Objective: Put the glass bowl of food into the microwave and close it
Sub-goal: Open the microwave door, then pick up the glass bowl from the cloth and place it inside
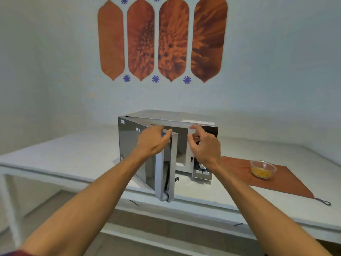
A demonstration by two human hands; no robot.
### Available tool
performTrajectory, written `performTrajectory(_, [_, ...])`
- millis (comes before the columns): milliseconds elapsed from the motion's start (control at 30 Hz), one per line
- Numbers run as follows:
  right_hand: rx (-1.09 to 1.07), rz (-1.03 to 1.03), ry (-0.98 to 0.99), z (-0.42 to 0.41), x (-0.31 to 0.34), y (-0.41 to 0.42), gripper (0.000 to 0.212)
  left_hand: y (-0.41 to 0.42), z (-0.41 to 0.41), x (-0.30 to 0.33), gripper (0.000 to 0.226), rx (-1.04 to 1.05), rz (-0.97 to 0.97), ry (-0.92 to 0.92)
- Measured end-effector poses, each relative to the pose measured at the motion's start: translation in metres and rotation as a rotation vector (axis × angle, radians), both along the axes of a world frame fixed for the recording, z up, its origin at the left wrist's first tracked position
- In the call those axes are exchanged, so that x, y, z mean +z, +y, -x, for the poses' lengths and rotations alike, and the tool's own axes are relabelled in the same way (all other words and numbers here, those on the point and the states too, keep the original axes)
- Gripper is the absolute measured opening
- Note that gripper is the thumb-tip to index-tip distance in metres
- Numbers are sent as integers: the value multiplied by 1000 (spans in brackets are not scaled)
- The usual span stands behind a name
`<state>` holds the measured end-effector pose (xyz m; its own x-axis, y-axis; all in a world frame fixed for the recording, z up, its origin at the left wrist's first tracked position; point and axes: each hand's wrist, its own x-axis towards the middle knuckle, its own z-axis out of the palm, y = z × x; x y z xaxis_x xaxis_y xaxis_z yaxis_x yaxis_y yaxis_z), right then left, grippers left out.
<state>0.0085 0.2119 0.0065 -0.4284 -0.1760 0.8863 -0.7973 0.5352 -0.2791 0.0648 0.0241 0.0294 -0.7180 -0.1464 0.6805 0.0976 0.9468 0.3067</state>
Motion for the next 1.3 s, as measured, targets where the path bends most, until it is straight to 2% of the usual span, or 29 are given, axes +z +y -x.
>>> performTrajectory(133, [-14,-17,-62,4,1,2,25,-14,-32,11,62,-5,1,-45])
performTrajectory(267, [-39,-57,-132,7,3,-2,29,-35,-63,23,47,36,67,-111])
performTrajectory(533, [-29,-147,-144,0,4,-23,33,-91,-121,24,75,179,162,-271])
performTrajectory(700, [2,-188,-187,1,1,-30,38,-116,-148,22,75,242,188,-241])
performTrajectory(900, [15,-197,-196,10,-8,-29,39,-123,-152,17,51,404,320,-225])
performTrajectory(1167, [12,-185,-193,22,-15,-23,39,-100,-137,7,78,593,361,-170])
performTrajectory(1300, [11,-192,-180,25,-17,-21,39,-74,-125,1,88,554,413,-65])
